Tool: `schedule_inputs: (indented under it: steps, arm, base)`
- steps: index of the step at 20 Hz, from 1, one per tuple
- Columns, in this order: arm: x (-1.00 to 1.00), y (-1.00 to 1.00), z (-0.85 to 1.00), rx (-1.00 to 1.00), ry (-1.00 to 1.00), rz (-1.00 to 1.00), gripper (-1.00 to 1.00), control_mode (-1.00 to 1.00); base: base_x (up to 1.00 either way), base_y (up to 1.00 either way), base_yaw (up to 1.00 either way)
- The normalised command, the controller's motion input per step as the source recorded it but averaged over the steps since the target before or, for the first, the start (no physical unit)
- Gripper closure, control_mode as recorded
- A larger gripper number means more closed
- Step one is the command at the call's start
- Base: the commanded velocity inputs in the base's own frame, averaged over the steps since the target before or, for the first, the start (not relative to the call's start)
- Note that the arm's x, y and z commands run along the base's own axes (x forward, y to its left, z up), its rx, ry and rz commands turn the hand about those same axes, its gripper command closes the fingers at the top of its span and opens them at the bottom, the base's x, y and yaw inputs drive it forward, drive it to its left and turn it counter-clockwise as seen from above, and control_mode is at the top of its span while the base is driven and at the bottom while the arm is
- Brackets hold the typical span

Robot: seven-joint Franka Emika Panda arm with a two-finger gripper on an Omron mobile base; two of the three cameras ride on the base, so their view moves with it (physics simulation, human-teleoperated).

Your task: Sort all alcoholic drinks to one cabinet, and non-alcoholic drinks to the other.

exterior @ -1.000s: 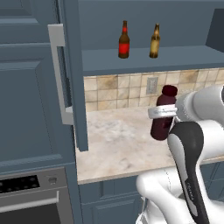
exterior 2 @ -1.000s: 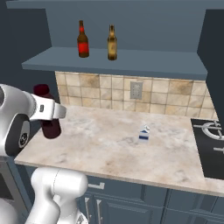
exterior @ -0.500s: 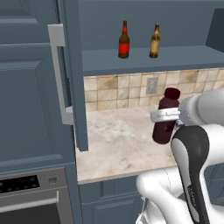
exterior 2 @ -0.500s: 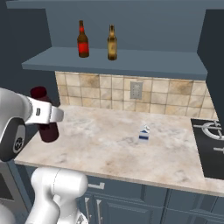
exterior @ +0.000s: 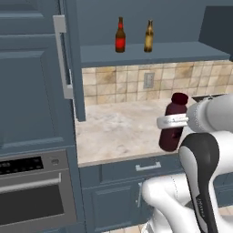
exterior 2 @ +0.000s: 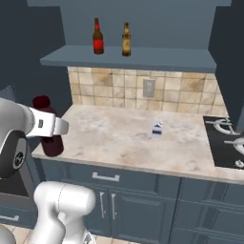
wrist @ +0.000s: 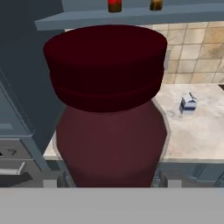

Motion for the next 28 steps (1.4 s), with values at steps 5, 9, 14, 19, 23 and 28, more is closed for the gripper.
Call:
schedule_inputs:
  steps: [5, 9, 14, 19, 23, 28]
  arm:
    - [0.00, 0.00, 0.00, 0.00, 0.00, 0.00, 1.00, 1.00]
    - [0.00, 0.00, 0.00, 0.00, 0.00, 0.00, 1.00, 1.00]
    - [0.00, 0.00, 0.00, 0.00, 0.00, 0.00, 1.00, 1.00]
    - [0.00, 0.00, 0.00, 0.00, 0.00, 0.00, 1.00, 1.00]
    - [0.00, 0.00, 0.00, 0.00, 0.00, 0.00, 1.00, 1.00]
    - [0.00, 0.00, 0.00, 0.00, 0.00, 0.00, 1.00, 1.00]
  base:
    - [-0.99, 0.00, -0.06]
    - [-0.80, 0.00, -0.05]
    - [-0.52, 0.00, -0.03]
    - [-0.17, 0.00, -0.14]
    - [-0.07, 0.00, -0.43]
    - [-0.08, 0.00, -0.56]
